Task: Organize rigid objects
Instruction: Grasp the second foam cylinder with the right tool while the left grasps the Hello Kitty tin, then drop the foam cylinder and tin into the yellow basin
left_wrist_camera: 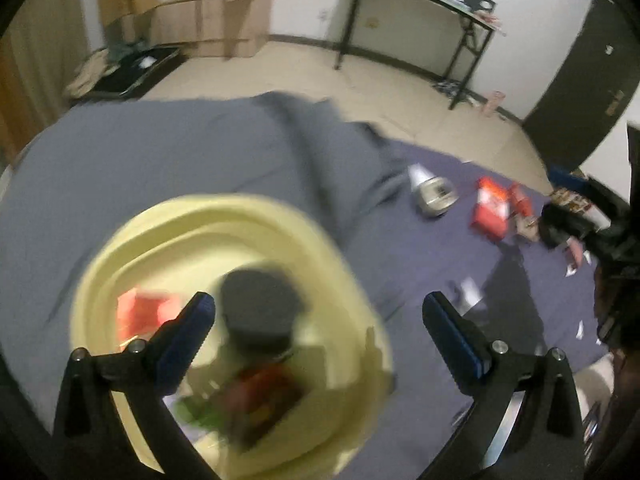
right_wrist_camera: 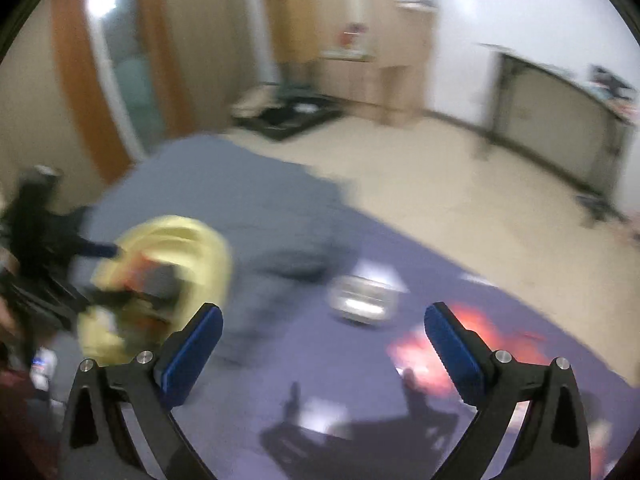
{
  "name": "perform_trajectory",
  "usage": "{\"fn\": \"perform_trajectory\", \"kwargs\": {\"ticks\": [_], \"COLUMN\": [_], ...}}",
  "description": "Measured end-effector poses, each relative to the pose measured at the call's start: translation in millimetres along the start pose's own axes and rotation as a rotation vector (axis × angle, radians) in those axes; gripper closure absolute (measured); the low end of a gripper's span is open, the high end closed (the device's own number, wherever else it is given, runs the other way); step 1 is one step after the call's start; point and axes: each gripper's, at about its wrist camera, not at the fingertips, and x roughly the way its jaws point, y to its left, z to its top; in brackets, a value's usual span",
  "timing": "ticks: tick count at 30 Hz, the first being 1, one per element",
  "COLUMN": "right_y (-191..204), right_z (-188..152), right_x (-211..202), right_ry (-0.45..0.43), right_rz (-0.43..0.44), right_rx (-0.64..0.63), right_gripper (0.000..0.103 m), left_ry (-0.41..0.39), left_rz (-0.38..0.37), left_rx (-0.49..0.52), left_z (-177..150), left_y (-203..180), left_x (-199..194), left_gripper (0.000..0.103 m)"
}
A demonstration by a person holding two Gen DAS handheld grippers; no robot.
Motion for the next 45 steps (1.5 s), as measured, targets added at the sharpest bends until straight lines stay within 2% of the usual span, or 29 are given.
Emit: {"fn": "perform_trajectory", "kwargs": {"ticks": [3,6,10,16,18,20,21,22,24,27,28,30,33,35,36,37,38,39,40,42,45], "right_y": [-76.2,-137.9,-168.8,-188.0,-191.8,-194.8,-194.7,-194.6,-193.8,-194.4,-192.8,-181.6,-136.5,-94.1,-67.9,-42.4,-12.7,20.5,45.2,110.4,176.7], "right_z": [-37.0,-80.3,-106.1,-110.7,-108.7,-115.2,-115.1,-116.8,-118.0,-115.2,-111.5,-95.7,-60.5,-40.4,-31.7,-25.6,-20.3,-17.5,-17.2,-24.4,-43.9], "right_x": [-10.5,-12.8,2.4,16.0,21.9,28.6,33.0,35.8,40.1,26.8,16.8,-5.5,-20.8,-19.5,-17.7,-15.5,-11.5,-6.2,-1.6,12.4,36.4], "right_ry": [0.029,0.078,0.138,0.143,0.144,0.149,0.155,0.158,0.161,0.114,0.084,0.019,-0.027,-0.030,-0.028,-0.024,-0.013,0.008,0.024,0.061,0.134], "right_rz": [-0.175,-0.281,-0.287,-0.277,-0.279,-0.278,-0.274,-0.279,-0.277,-0.269,-0.266,-0.229,-0.118,-0.033,0.021,0.077,0.152,0.237,0.285,0.354,0.410], "right_rx": [0.117,0.251,0.316,0.302,0.289,0.288,0.286,0.283,0.277,0.284,0.287,0.270,0.151,0.051,-0.002,-0.045,-0.084,-0.124,-0.156,-0.256,-0.330], "right_gripper": [0.000,0.000,0.000,0.000,0.001,0.010,0.021,0.032,0.035,0.035,0.035,0.035,0.035,0.035,0.035,0.035,0.035,0.035,0.035,0.035,0.035], "left_ry": [0.020,0.035,0.060,0.065,0.052,0.065,0.061,0.046,0.027,-0.106,-0.119,-0.150,-0.208,-0.245,-0.288,-0.347,-0.365,-0.335,-0.300,-0.201,-0.017], "left_rz": [0.054,0.062,0.095,0.120,0.125,0.116,0.164,0.169,0.143,0.133,0.108,0.057,0.051,0.069,0.094,0.135,0.175,0.254,0.287,0.318,0.307], "left_rx": [0.041,0.037,0.023,-0.052,-0.119,-0.110,-0.072,-0.058,-0.064,-0.077,-0.075,-0.063,-0.025,-0.024,-0.035,-0.025,-0.009,-0.009,-0.024,-0.076,-0.140], "left_z": [30.9,49.0,63.9,76.8,78.2,80.1,79.5,79.1,78.9,81.3,82.2,84.9,85.7,79.8,73.3,62.1,52.7,40.4,29.7,4.6,-24.7], "left_y": [-59.5,-87.0,-109.2,-114.8,-110.4,-118.0,-124.0,-126.8,-128.9,-124.4,-121.2,-114.6,-89.2,-56.7,-36.9,-16.1,-0.4,24.9,41.6,85.6,129.5], "left_x": [44.9,80.3,118.3,155.4,161.8,174.3,176.4,174.5,170.0,134.5,123.4,91.3,31.4,-6.1,-24.6,-44.6,-54.1,-60.8,-62.6,-58.8,-37.2], "left_gripper": [0.000,0.000,0.000,0.002,0.010,0.034,0.039,0.047,0.047,0.047,0.047,0.047,0.047,0.047,0.047,0.047,0.047,0.047,0.047,0.047,0.047]}}
